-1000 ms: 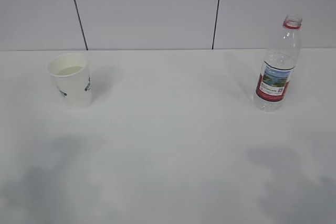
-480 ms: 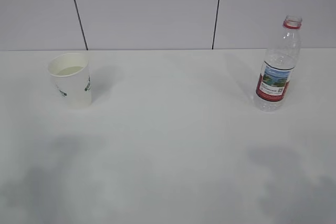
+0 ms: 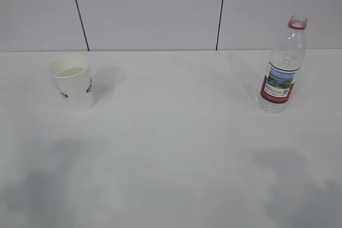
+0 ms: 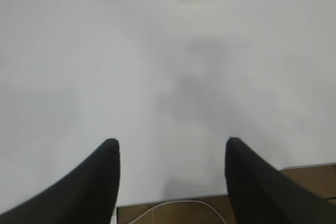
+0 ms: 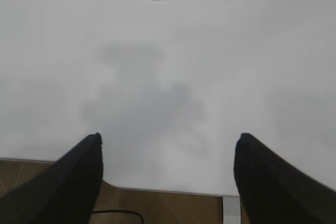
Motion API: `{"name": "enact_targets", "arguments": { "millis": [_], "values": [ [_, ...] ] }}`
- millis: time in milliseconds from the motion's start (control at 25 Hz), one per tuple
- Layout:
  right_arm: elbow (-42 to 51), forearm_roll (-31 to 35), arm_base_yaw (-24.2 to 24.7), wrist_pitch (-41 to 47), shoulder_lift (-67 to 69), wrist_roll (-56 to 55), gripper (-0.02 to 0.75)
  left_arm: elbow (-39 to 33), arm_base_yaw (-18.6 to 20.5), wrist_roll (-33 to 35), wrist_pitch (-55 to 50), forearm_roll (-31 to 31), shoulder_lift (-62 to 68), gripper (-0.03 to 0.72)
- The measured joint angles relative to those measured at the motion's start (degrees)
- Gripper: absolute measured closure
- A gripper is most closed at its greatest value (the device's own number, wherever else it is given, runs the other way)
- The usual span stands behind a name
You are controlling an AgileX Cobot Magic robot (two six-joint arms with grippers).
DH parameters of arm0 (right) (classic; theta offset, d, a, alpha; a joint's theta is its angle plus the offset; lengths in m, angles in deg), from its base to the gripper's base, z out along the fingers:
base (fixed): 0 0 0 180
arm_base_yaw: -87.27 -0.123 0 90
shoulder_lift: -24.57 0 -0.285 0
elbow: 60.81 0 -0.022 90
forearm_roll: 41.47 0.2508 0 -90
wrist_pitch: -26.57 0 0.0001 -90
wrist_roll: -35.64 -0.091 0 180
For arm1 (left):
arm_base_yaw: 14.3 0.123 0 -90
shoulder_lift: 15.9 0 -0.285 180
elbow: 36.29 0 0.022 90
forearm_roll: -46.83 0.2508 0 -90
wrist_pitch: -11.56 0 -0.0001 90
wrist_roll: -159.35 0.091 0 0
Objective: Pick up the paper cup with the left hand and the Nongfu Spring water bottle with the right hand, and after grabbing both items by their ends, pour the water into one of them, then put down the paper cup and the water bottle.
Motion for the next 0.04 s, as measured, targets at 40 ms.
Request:
{"name": "enact_targets", "arguments": {
  "millis": [40],
  "values": [
    [0.0, 0.0, 0.0, 0.0, 0.0, 0.0, 0.153, 0.0, 0.0, 0.0, 0.0, 0.0, 0.0, 0.223]
  ]
}}
